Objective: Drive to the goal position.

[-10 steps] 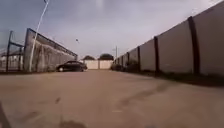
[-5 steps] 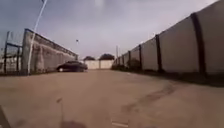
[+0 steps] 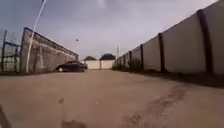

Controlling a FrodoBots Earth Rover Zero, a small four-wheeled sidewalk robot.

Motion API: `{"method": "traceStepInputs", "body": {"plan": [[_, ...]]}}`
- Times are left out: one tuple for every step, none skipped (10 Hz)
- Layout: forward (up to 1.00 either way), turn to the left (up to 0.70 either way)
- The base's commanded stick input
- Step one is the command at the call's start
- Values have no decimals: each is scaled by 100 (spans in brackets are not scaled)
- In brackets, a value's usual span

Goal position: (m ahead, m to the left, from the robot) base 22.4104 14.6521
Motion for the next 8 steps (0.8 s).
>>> {"method": "traceStepInputs", "body": {"plan": [[70,0],[70,0],[70,0],[70,0],[70,0],[70,0],[70,0],[70,0]]}}
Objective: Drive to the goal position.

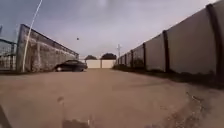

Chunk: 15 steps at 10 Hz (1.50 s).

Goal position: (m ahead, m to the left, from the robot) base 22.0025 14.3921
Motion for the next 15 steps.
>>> {"method": "traceStepInputs", "body": {"plan": [[70,0],[70,0],[70,0],[70,0],[70,0],[70,0],[70,0],[70,0],[70,0],[70,0],[70,0],[70,0],[70,0],[70,0],[70,0]]}}
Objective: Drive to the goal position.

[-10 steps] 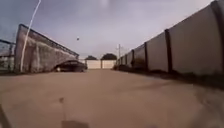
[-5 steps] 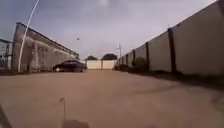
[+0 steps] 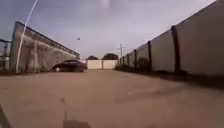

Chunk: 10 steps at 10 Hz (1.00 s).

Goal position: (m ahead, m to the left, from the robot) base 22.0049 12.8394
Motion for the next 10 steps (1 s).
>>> {"method": "traceStepInputs", "body": {"plan": [[70,-17],[70,-35],[70,-35],[70,-35],[70,-35],[70,-6],[70,0],[70,0],[70,0],[70,0]]}}
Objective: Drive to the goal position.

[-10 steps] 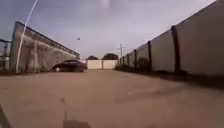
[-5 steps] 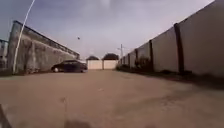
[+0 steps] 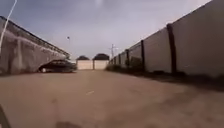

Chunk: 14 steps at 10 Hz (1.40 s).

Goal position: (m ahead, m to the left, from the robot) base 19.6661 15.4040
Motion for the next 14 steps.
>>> {"method": "traceStepInputs", "body": {"plan": [[70,0],[70,0],[70,0],[70,0],[70,0],[70,0],[70,0],[70,0],[70,0],[70,0],[70,0],[70,0],[70,0],[70,0]]}}
